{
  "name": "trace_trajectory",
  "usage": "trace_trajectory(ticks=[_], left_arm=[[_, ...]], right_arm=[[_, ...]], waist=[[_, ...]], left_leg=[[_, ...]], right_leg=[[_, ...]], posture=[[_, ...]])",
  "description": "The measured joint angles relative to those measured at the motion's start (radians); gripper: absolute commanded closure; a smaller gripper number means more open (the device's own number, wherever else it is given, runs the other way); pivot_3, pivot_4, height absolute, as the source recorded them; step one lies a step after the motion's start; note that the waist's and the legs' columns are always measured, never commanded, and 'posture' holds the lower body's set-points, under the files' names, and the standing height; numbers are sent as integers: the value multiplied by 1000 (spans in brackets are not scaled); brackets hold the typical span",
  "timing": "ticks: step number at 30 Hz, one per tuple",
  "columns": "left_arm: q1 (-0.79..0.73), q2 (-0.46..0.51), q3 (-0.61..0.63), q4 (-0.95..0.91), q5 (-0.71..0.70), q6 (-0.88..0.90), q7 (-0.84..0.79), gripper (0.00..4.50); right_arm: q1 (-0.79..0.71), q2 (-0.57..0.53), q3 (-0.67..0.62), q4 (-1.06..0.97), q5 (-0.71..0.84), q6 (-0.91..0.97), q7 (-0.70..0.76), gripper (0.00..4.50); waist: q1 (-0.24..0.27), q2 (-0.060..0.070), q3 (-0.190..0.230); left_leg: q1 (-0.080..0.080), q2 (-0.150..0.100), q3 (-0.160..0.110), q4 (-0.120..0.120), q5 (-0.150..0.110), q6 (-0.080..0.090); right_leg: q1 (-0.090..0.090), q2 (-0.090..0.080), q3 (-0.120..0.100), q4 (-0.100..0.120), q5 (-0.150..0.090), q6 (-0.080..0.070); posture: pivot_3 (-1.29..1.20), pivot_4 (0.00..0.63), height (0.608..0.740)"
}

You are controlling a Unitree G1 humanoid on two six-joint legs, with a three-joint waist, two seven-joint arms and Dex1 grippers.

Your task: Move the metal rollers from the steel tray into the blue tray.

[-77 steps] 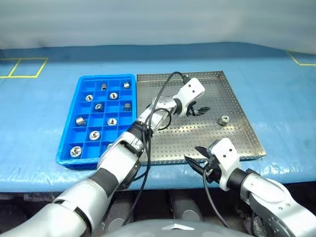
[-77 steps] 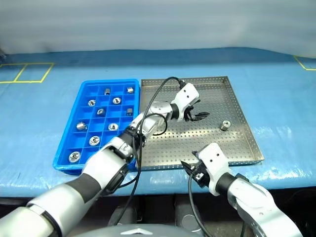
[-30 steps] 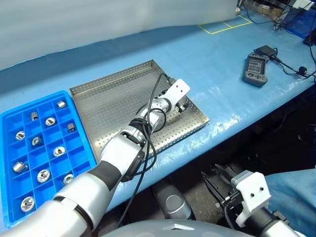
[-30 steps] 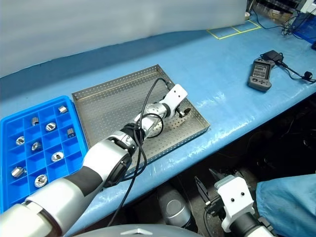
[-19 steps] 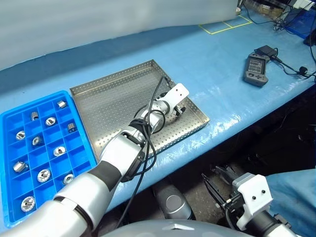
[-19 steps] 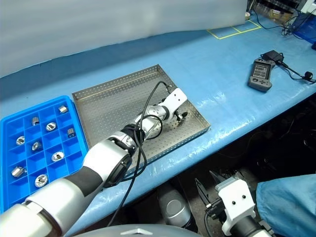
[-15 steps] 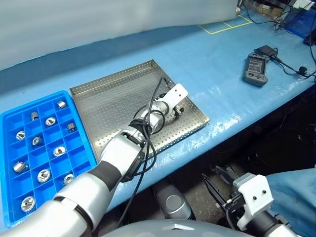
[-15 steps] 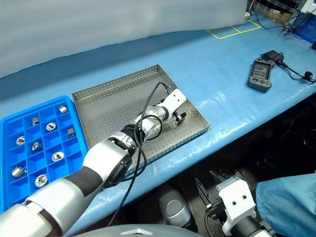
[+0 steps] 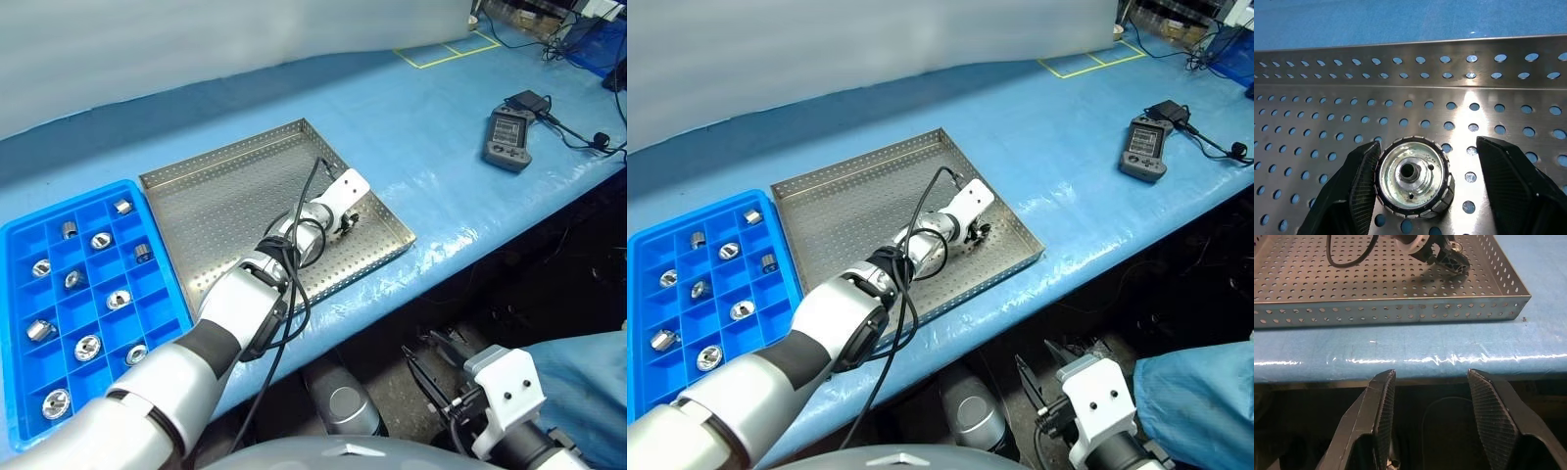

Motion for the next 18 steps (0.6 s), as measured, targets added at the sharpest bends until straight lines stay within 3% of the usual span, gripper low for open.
trace_trajectory(ticks=[1, 5, 18], left_arm=[[0, 0, 0, 0, 0, 0, -2, 1151], [0, 0, 0, 0, 0, -1, -16, 1946], [2, 0, 5, 0, -4, -2, -13, 1946]], right_arm=[[0, -2, 0, 0, 0, -1, -2, 2045], [-1, -11, 0, 0, 5, -1, -8, 2045], [-20, -34, -1, 0, 30, 2, -26, 2045]], waist=[[0, 0, 0], [4, 0, 0], [8, 0, 0]], left_leg=[[0, 0, 0, 0, 0, 0], [0, 0, 1, 0, 0, 0], [1, 0, 5, 0, -1, 1]], right_leg=[[0, 0, 0, 0, 0, 0], [0, 0, 1, 0, 0, 0], [0, 0, 5, 0, 1, 2]], posture=[[-571, 150, 740], [-566, 150, 740], [-549, 150, 740]])
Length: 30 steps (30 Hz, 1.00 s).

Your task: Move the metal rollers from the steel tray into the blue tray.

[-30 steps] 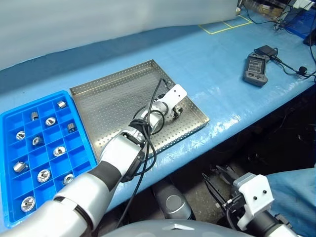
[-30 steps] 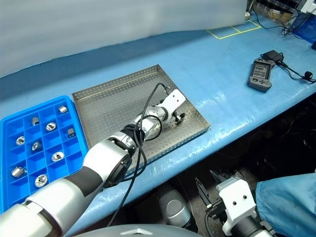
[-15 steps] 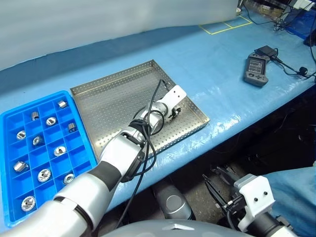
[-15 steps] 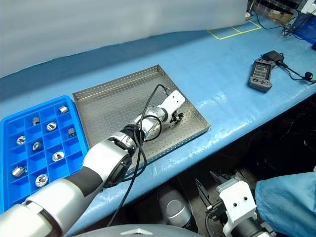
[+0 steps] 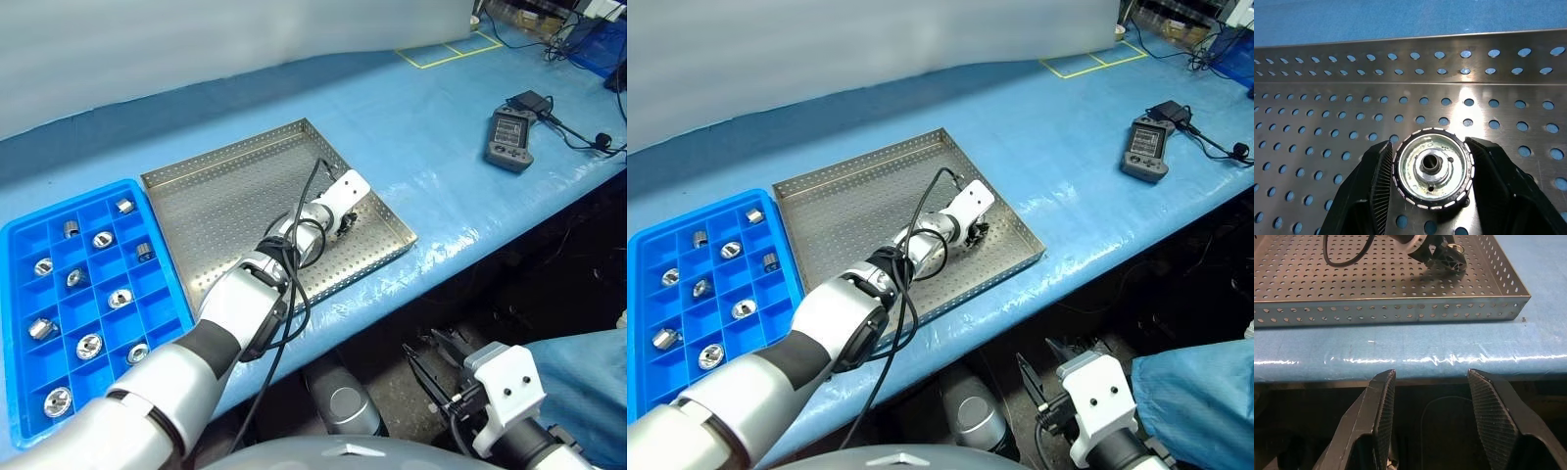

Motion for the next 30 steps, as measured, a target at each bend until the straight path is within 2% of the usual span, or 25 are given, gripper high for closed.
trace_trajectory(ticks=[4, 8, 9, 20, 30], left_arm=[[0, 0, 11, 0, -4, 0, -12, 1946], [1, 0, 13, 0, -4, -2, -19, 2743], [1, 0, 13, 0, -4, -3, -19, 2776], [2, 1, 36, -1, -20, -21, -66, 2776], [4, 6, 101, -89, -88, -57, -87, 2776]], right_arm=[[-9, -1, 0, 0, 11, 6, 0, 2045], [-22, -6, -2, 0, 19, 24, 3, 2045], [-26, -8, -5, 0, 23, 26, 5, 2045], [-106, -14, -15, 0, 68, 66, 24, 2045], [-239, 6, -26, -1, 130, 170, 84, 2045]], waist=[[4, 0, 0], [7, 0, 0], [8, 0, 0], [35, -1, 0], [122, 0, 0]], left_leg=[[0, 0, 1, 0, 0, 0], [0, 0, 3, 0, -1, 1], [0, 0, 4, 0, -1, 1], [0, -1, 11, 1, -2, 4], [1, -1, 13, 1, -2, 5]], right_leg=[[0, 0, 1, 0, 0, 1], [0, 0, 4, 0, 1, 2], [0, 0, 5, 0, 1, 2], [-1, 1, 15, 0, 3, 6], [-3, 2, 18, 0, 4, 8]], posture=[[-534, 150, 740], [-527, 150, 740], [-523, 150, 740], [-455, 150, 740], [-313, 150, 740]])
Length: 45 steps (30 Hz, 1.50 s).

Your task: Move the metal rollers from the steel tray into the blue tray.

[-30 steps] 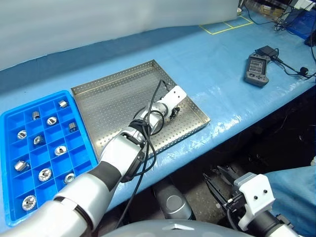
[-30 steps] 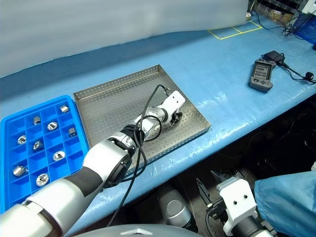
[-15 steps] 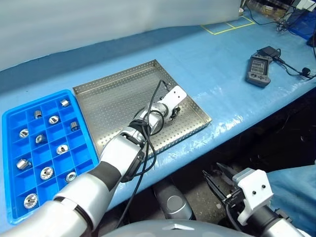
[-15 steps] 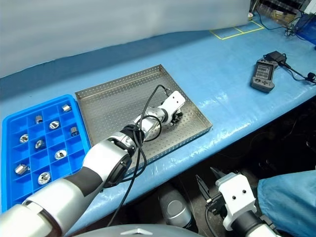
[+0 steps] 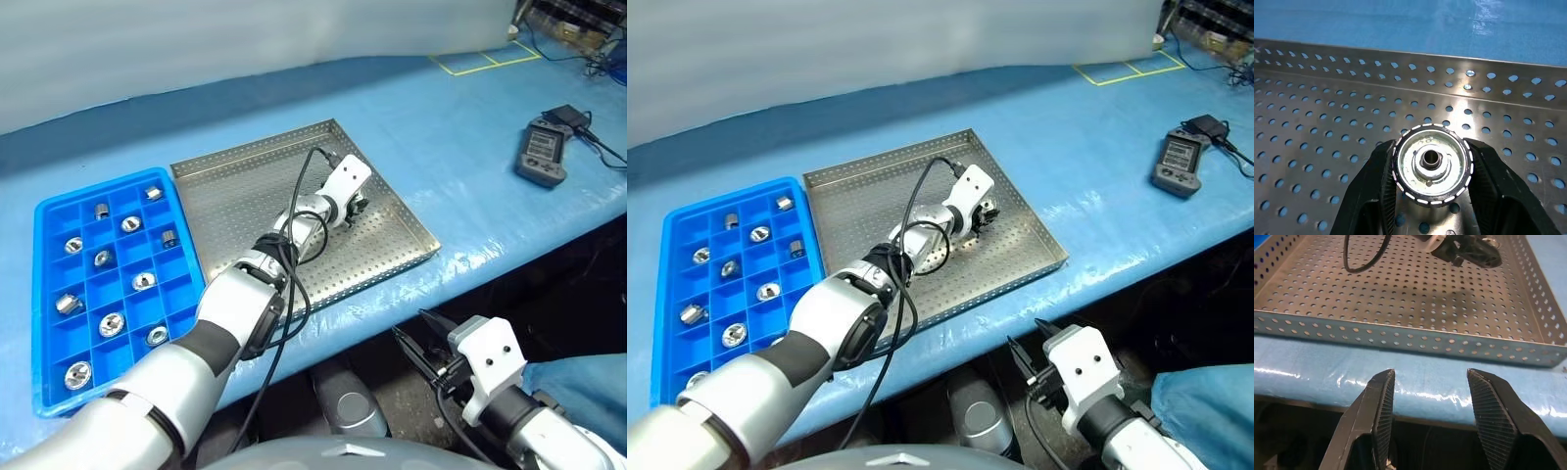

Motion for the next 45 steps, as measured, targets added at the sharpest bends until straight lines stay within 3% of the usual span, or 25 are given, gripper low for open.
trace_trajectory(ticks=[4, 8, 10, 11, 12, 17, 22, 26, 34, 45], left_arm=[[54, 11, 11, -173, -27, 8, -35, 2776], [282, 63, -27, -596, -39, 155, -87, 2776], [365, 96, -47, -752, -37, 233, -93, 2776], [429, 140, -63, -881, -25, 285, -96, 2776], [467, 160, -78, -960, -22, 322, -100, 2776], [664, 284, -104, -1364, -4, 528, -105, 2776], [748, 353, -74, -1611, -3, 682, -80, 2776], [759, 374, -54, -1731, -8, 760, -59, 2776], [825, 446, -37, -1884, -79, 881, -75, 2776], [909, 498, -53, -1784, -123, 908, -78, 2776]], right_arm=[[-80, 21, -30, 0, 25, 50, 62, 2045], [-253, 53, -6, -2, 60, 108, 206, 2045], [-426, 156, 55, 34, 62, 179, 265, 2045], [-596, 247, 108, 114, 63, 238, 321, 2045], [-688, 305, 120, 183, 61, 273, 352, 2045], [-872, 455, 172, 402, 17, 359, 537, 2045], [-937, 528, 189, 478, -40, 381, 680, 2045], [-952, 570, 189, 508, -85, 396, 754, 2045], [-959, 616, 174, 535, -148, 419, 840, 2045], [-914, 654, 124, 523, -203, 446, 857, 2045]], waist=[[52, 1, 0], [120, 3, -2], [157, 0, -1], [165, -3, 0], [184, 1, -1], [321, 3, -2], [434, 4, -3], [479, 4, -3], [487, 4, -3], [486, 4, -3]], left_leg=[[0, 1, 2, 0, 0, 1], [2, 2, 3, 0, 0, 1], [1, 5, 0, 4, 0, 1], [2, 5, 1, 4, 0, 1], [1, 4, -1, 7, 0, 1], [1, 5, -3, 12, 1, 2], [-2, 4, -7, 19, 0, 2], [-3, 2, -7, 22, 0, 2], [-2, 4, -8, 20, 0, 2], [-2, 4, -8, 20, 0, 2]], right_leg=[[0, 1, 3, 0, 1, 1], [-3, 3, 4, 4, 3, 5], [-4, 7, 4, 6, 4, 3], [-4, 8, 5, 6, 6, 1], [-4, 7, 5, 7, 6, 1], [-5, 8, 3, 15, 4, 0], [-3, 6, -3, 14, 2, -4], [-1, 3, -4, 14, 3, -4], [-2, 5, -6, 15, 2, -6], [-2, 4, -7, 14, 1, -7]], posture=[[-199, 150, 740], [-111, 150, 740], [-39, 150, 740], [-12, 150, 740], [5, 150, 740], [148, 150, 740], [217, 150, 740], [242, 150, 740], [245, 150, 740], [196, 150, 740]])
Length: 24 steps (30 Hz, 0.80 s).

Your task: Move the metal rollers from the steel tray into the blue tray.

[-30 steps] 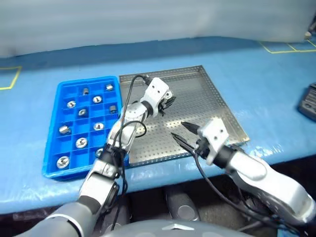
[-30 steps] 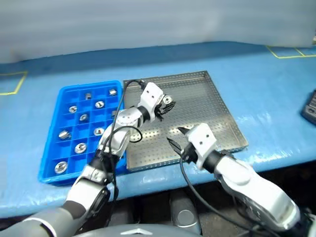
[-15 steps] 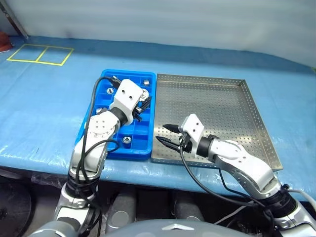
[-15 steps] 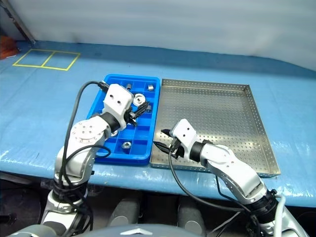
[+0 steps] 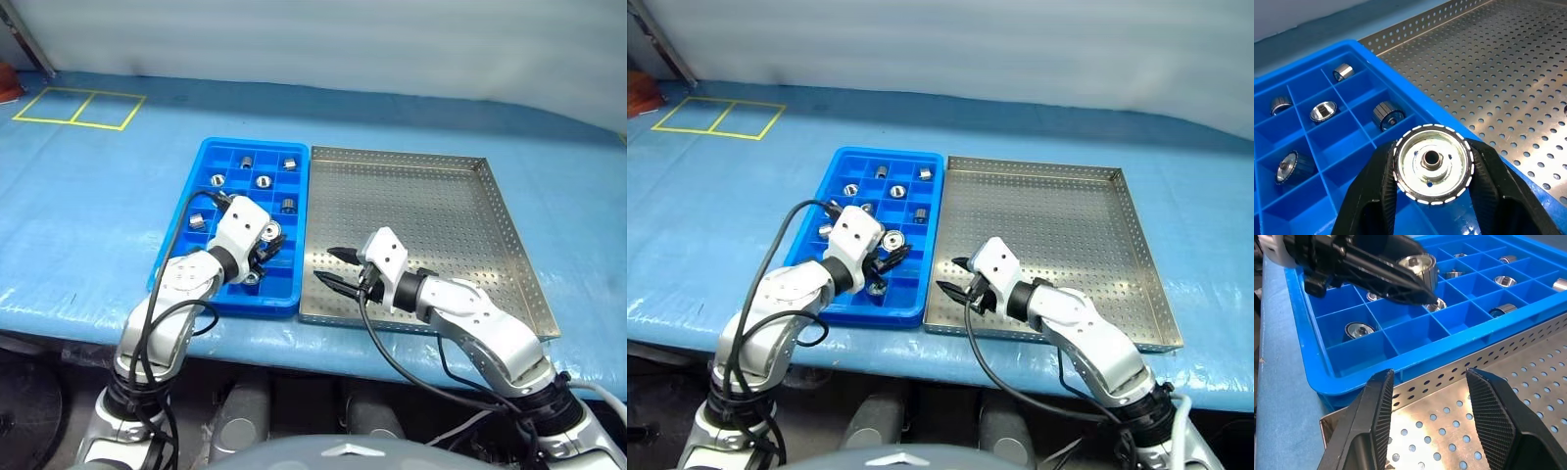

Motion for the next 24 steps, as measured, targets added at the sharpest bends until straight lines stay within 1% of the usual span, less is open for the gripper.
trace_trajectory(ticks=[7, 13, 14, 15, 19, 24], left_arm=[[-9, -7, -23, 108, -24, -41, -3, 2776], [-14, -1, -39, 132, -30, -59, -6, 2776], [-15, 2, -40, 134, -30, -60, -6, 2045], [-18, 9, -45, 138, -30, -62, -7, 1784], [-23, 12, -52, 149, -25, -77, 14, 514], [-29, -26, -17, 153, -42, -121, 33, 514]], right_arm=[[19, 14, -13, -14, -25, 14, -1, 2045], [43, 29, -22, -35, -44, 22, -2, 2045], [46, 32, -24, -36, -47, 22, -2, 2045], [47, 34, -27, -36, -52, 24, -2, 2045], [47, 44, -36, -36, -63, 35, 0, 2045], [47, 50, -38, -36, -78, 40, 2, 2045]], waist=[[-4, 0, 0], [-7, 0, 0], [-7, 0, 0], [-7, 0, 0], [-6, 0, 0], [-4, 0, 0]], left_leg=[[0, 0, 0, -1, 0, 0], [-1, 0, 0, -1, 0, 0], [-1, 0, 1, -1, 0, 0], [-1, 0, 1, -1, 0, 0], [-3, -2, 1, -1, 0, 0], [-3, -2, 0, -1, 0, 0]], right_leg=[[-1, 0, 0, 0, 0, 0], [-1, -1, 0, 0, 0, -1], [-1, -1, 0, 0, 0, 0], [-1, -1, 0, 0, 0, 0], [-2, -2, 0, -1, 0, 0], [-3, -3, 0, -1, 0, 0]], posture=[[173, 150, 740], [160, 150, 740], [158, 150, 740], [158, 150, 740], [158, 150, 740], [158, 150, 740]])
